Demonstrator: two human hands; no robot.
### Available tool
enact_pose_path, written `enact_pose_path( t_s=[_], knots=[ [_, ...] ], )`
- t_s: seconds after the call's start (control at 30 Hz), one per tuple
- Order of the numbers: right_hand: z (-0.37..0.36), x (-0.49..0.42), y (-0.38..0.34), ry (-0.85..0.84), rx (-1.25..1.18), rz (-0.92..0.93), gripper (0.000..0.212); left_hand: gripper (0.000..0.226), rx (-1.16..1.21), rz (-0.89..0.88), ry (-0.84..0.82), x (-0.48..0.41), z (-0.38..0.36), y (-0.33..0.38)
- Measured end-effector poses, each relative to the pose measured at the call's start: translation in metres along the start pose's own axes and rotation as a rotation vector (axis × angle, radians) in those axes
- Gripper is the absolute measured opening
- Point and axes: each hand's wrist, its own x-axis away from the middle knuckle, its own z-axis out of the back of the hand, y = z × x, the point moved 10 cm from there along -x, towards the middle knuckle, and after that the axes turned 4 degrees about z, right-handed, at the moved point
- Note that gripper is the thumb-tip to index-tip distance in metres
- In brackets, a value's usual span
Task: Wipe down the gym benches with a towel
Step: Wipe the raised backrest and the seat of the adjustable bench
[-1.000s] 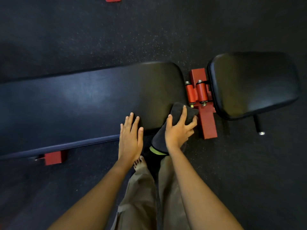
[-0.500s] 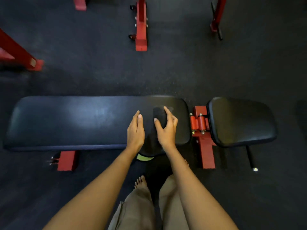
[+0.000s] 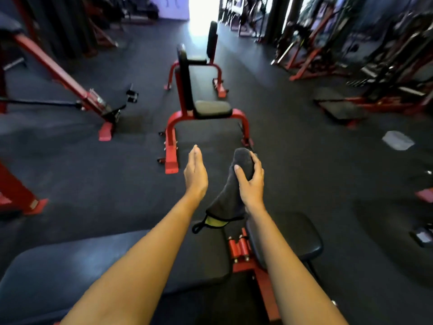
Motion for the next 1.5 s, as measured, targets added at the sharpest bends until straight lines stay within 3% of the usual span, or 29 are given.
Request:
enact_pose_path(
  t_s=[0.27,0.6,0.8,1.07,1.5],
  knots=[
    [0.167,-0.048,-0.068,0.090,-0.009,0.167,0.053,0.045,0.029,-0.197,-0.157,0.065,-0.145,0.098],
    [0.417,-0.058,-0.090,0.192,0.117,0.245,0.055,0.044,0.119,-0.245,-0.347,0.200,-0.362,0.143],
    [0.512,-0.070,-0.077,0.251,0.109,0.217,0.054,0.044,0.106,-0.244,-0.420,0.234,-0.455,0.149],
    [0.595,-0.145,-0.033,0.278,0.096,0.212,0.055,0.044,0.097,-0.264,-0.424,0.213,-0.573,0.146],
    [0.654,-0.404,0.041,0.093,0.055,0.261,0.052,0.048,0.135,-0.223,-0.191,0.052,-0.760,0.161]
  ],
)
